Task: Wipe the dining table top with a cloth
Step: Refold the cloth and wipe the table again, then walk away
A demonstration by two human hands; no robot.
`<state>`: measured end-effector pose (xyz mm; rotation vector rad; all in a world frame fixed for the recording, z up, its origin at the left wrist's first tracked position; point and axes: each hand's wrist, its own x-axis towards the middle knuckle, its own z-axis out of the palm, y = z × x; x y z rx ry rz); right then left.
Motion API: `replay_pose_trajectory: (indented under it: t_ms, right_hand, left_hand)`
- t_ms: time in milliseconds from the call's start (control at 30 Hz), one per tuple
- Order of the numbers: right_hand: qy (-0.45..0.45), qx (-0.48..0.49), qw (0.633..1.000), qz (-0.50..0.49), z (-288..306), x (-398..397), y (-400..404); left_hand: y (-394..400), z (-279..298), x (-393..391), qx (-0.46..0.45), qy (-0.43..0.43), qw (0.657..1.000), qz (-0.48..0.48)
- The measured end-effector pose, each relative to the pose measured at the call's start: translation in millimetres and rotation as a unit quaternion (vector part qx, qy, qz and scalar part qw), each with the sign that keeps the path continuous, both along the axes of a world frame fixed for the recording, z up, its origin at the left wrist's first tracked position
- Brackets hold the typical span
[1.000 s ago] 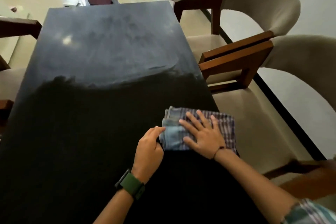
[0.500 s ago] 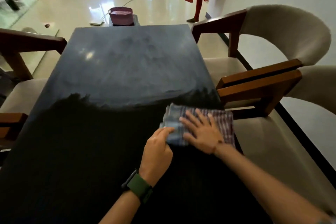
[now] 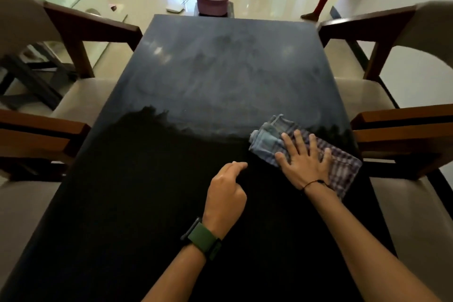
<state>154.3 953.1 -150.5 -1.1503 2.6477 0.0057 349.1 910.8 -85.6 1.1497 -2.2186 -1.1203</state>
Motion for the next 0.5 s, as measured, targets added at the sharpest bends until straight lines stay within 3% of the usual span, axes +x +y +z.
replay_pose_trajectory:
  t_ms: [267,500]
  right_hand:
    - [-0.026,-0.027,0.982,0.185,0,103,-97]
    - [-0.043,-0.011,0.929,0.368,15,211,-175]
  left_hand:
    - [-43,5,55,-0.019,0.037,0.994,0.097]
    - [-55,5,118,0.0,0.001,0.986,0.165]
